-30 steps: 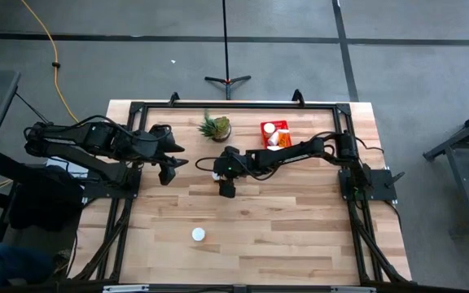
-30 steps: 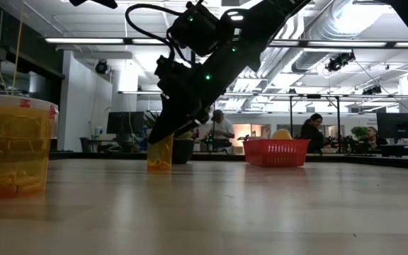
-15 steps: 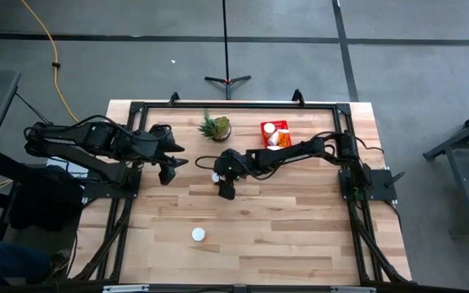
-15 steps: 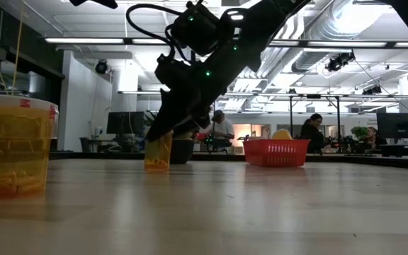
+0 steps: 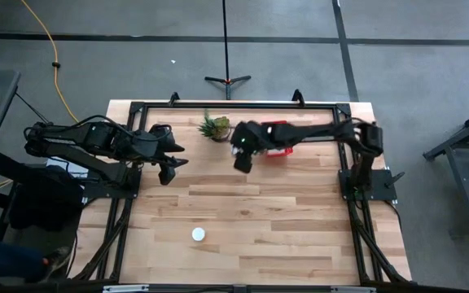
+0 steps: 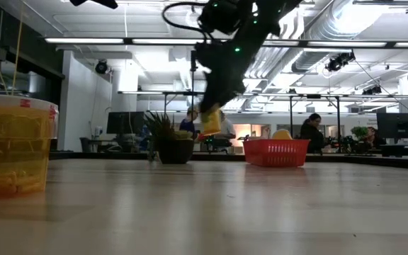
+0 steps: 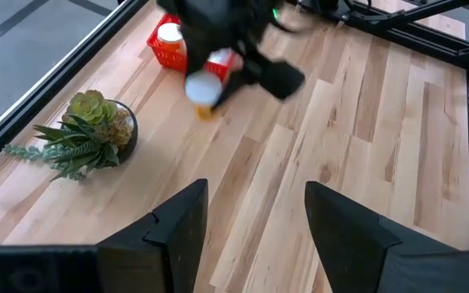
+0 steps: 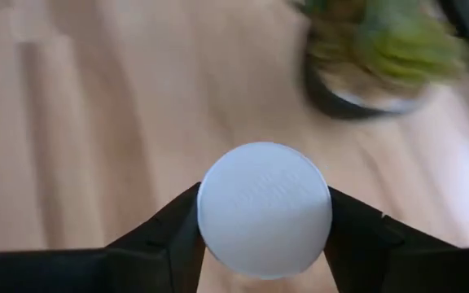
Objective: Pick and place pill bottles into a basket
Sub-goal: Put the top orange pill bottle into the red bin
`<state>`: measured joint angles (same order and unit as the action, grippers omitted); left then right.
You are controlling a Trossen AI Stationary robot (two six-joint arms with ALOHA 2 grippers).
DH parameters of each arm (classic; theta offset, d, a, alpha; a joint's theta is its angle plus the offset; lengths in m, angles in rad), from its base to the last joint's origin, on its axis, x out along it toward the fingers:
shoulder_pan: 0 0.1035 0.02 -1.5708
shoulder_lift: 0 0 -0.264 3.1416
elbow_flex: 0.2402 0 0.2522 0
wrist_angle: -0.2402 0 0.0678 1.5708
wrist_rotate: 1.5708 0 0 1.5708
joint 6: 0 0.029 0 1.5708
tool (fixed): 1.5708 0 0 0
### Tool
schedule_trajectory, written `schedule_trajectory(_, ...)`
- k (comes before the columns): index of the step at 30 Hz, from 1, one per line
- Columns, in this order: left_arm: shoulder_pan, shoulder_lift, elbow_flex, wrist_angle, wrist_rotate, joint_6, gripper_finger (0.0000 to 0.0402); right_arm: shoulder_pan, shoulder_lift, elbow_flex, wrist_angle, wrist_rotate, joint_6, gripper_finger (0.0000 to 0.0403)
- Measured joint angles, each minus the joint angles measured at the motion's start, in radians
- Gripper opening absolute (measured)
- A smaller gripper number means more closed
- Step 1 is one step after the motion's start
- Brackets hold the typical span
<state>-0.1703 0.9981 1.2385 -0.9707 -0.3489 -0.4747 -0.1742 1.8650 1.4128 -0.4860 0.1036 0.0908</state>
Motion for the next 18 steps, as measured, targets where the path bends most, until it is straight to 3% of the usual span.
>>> schedule_trajectory(4,0.0,0.0,0.0,0.0,0.0,0.0,0.0239,-0.053,-0.061,0.0,-0.116,0.054,-0.034,0.021)
schedule_trajectory(8,0.0,0.0,0.0,0.0,0.0,0.001,0.0239,-0.11,-0.108,0.0,-0.199,0.071,-0.053,0.0198)
schedule_trajectory(14,0.0,0.0,0.0,-0.006,0.0,0.002,0.0239,-0.185,-0.136,-0.028,-0.286,-0.002,-0.055,0.0189)
schedule_trajectory(18,0.0,0.0,0.0,-0.034,0.0,0.0,0.0239,-0.21,-0.158,-0.073,-0.294,-0.043,-0.032,0.0205)
